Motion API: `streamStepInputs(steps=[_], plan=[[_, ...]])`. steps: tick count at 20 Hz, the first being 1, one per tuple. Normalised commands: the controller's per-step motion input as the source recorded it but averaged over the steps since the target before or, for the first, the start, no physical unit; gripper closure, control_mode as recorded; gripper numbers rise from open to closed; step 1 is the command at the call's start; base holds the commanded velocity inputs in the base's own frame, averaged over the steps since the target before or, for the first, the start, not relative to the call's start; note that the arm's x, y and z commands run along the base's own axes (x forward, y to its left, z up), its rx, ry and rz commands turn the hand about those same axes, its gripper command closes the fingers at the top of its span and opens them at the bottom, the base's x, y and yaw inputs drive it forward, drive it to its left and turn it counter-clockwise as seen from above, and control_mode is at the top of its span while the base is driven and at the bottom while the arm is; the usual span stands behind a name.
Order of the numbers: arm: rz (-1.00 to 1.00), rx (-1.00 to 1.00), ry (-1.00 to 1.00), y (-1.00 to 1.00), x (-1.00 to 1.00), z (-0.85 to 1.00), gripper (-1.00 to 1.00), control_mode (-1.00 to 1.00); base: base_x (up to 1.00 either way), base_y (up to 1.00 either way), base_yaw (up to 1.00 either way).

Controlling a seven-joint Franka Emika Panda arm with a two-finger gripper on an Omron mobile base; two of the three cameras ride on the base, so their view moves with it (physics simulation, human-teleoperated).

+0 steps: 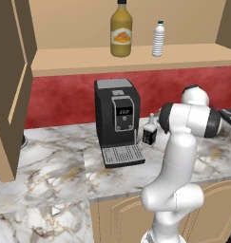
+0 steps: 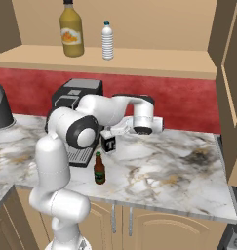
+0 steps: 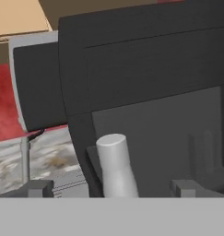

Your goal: Sort all alcoholic drinks to one cabinet, and non-alcoholic drinks to the other.

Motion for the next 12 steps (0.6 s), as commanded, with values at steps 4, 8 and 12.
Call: streamStepInputs(steps=[4, 8, 12], plan=[[0.00, 0.00, 0.00, 0.00, 0.14, -0.11, -1.00, -1.00, 0.00, 0.00, 0.00], [0.00, 0.00, 0.00, 0.00, 0.06, -0.07, -1.00, -1.00, 0.00, 0.00, 0.00], [0.00, 0.00, 0.00, 0.00, 0.00, -0.02, -1.00, -1.00, 0.00, 0.00, 0.00]])
